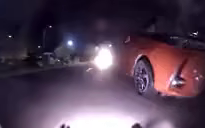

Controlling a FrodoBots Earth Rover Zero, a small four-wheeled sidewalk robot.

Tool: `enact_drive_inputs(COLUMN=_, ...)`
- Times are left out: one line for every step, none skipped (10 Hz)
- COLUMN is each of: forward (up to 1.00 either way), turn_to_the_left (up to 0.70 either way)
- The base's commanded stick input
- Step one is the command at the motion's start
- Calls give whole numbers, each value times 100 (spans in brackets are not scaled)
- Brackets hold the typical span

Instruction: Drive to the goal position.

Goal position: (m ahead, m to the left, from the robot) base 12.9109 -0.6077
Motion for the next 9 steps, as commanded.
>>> enact_drive_inputs(forward=100, turn_to_the_left=0)
enact_drive_inputs(forward=100, turn_to_the_left=0)
enact_drive_inputs(forward=100, turn_to_the_left=0)
enact_drive_inputs(forward=100, turn_to_the_left=0)
enact_drive_inputs(forward=100, turn_to_the_left=0)
enact_drive_inputs(forward=100, turn_to_the_left=0)
enact_drive_inputs(forward=100, turn_to_the_left=0)
enact_drive_inputs(forward=100, turn_to_the_left=0)
enact_drive_inputs(forward=100, turn_to_the_left=0)
